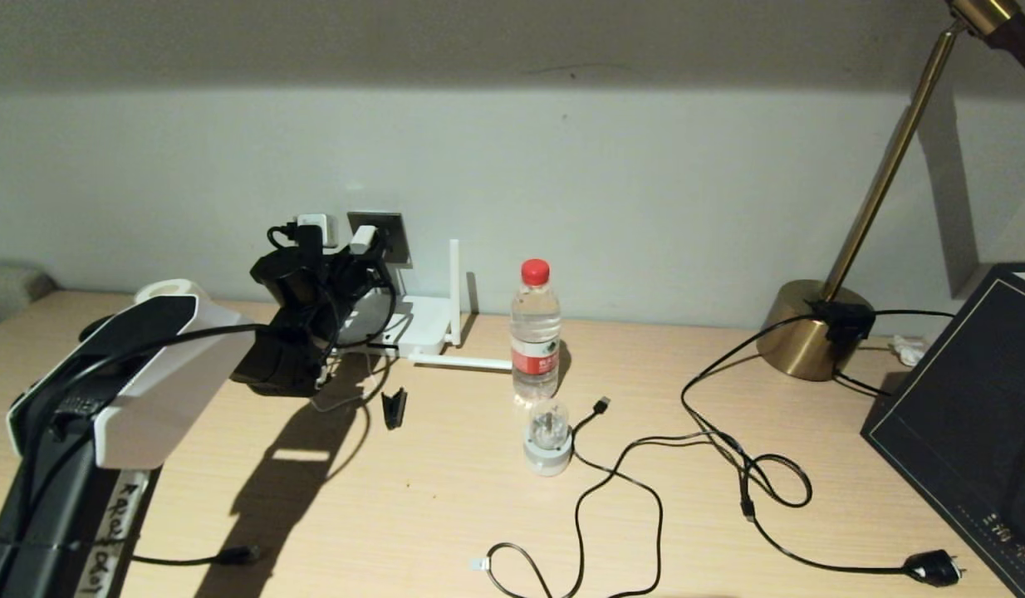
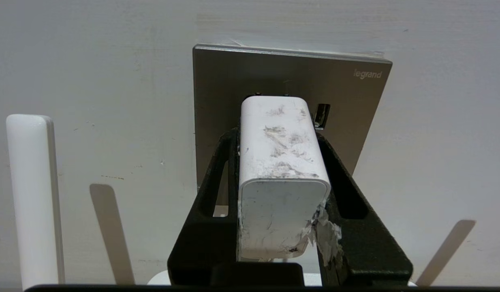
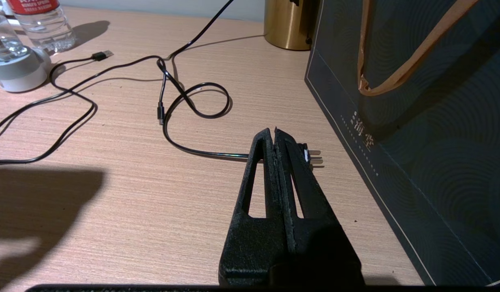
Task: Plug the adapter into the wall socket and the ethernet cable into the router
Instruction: Plug plug into socket
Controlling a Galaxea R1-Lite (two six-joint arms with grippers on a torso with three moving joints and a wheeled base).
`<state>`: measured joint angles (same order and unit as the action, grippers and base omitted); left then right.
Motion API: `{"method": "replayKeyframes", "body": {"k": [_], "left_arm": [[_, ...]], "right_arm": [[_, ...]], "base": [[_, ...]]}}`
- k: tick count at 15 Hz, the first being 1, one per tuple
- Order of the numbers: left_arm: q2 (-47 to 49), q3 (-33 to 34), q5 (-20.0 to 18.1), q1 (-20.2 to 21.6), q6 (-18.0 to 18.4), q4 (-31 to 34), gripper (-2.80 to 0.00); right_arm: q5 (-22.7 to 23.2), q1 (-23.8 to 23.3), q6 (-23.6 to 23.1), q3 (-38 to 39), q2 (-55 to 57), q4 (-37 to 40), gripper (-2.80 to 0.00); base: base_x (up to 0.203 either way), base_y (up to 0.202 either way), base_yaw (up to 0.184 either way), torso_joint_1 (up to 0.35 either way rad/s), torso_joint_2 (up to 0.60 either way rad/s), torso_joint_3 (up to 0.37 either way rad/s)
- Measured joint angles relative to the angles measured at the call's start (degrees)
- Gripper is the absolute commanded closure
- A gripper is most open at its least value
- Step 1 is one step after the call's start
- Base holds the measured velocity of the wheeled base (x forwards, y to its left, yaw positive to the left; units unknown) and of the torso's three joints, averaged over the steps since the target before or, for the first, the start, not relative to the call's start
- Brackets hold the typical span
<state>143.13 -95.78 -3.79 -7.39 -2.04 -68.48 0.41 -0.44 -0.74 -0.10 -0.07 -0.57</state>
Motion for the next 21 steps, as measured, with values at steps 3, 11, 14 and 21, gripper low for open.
{"method": "replayKeyframes", "body": {"k": [3, 11, 14, 21], "left_arm": [[-0.31, -0.05, -0.42, 0.21, 0.09, 0.46, 0.0], [-3.71, 5.02, -1.68, 2.1, 1.1, 0.37, 0.0], [-4.43, 5.63, -1.65, 2.24, 1.2, 0.62, 0.0], [-3.69, 5.32, -1.56, 2.32, 1.27, 0.59, 0.0]], "right_arm": [[0.02, 0.0, -0.01, 0.0, 0.0, -0.05, 0.0], [0.0, 0.0, -0.06, 0.0, 0.0, -0.02, 0.0], [0.0, 0.0, -0.03, 0.0, 0.0, 0.0, 0.0], [-0.01, 0.0, -0.01, 0.0, 0.0, -0.02, 0.0]], "base": [[0.0, 0.0, 0.0, 0.0, 0.0, 0.0], [0.0, 0.0, 0.0, 0.0, 0.0, 0.0], [0.0, 0.0, 0.0, 0.0, 0.0, 0.0], [0.0, 0.0, 0.0, 0.0, 0.0, 0.0]]}}
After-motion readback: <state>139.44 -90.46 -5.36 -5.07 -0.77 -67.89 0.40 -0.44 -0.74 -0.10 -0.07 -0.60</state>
